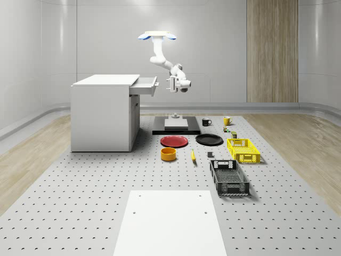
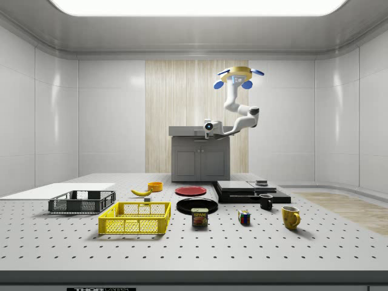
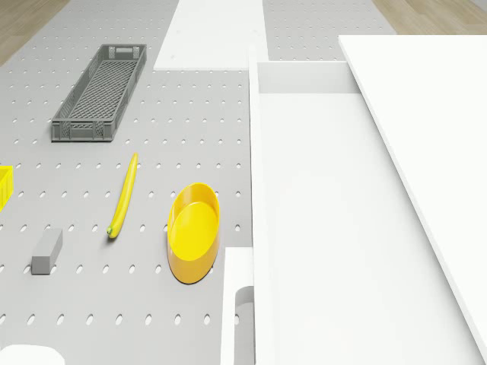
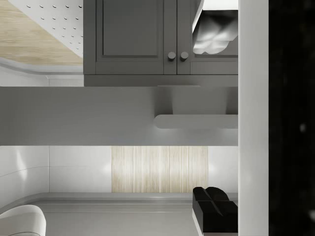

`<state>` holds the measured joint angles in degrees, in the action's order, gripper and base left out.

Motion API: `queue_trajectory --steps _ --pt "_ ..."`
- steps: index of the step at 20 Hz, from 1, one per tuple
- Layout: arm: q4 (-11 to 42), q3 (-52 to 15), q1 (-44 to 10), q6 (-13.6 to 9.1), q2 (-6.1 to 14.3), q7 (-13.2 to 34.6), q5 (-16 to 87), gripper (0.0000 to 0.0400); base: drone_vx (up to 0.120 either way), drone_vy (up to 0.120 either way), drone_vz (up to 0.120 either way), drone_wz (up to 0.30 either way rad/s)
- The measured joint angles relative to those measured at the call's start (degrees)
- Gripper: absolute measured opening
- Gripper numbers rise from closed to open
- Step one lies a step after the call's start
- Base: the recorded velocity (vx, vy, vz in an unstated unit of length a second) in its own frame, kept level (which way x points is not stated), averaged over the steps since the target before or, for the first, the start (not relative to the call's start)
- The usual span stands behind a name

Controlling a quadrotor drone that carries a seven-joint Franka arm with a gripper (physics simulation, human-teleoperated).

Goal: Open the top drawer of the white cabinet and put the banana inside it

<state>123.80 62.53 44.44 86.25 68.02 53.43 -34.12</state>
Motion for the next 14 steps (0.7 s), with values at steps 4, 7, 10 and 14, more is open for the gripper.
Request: queue_trajectory --steps 4,7,10,14 --pt "0.1 -0.1 0.5 0.5 0.9 0.7 0.7 0.04 0.0 0.12 0.0 0.0" --pt "0.2 -0.2 0.8 0.9 1.6 1.1 1.1 0.04 0.0 0.12 0.0 0.0" --pt "0.2 -0.3 1.2 1.2 2.2 1.5 1.6 0.04 0.0 0.12 0.0 0.0" --pt "0.3 -0.4 1.6 1.6 2.9 2.1 2.1 0.04 0.0 0.12 0.0 0.0"
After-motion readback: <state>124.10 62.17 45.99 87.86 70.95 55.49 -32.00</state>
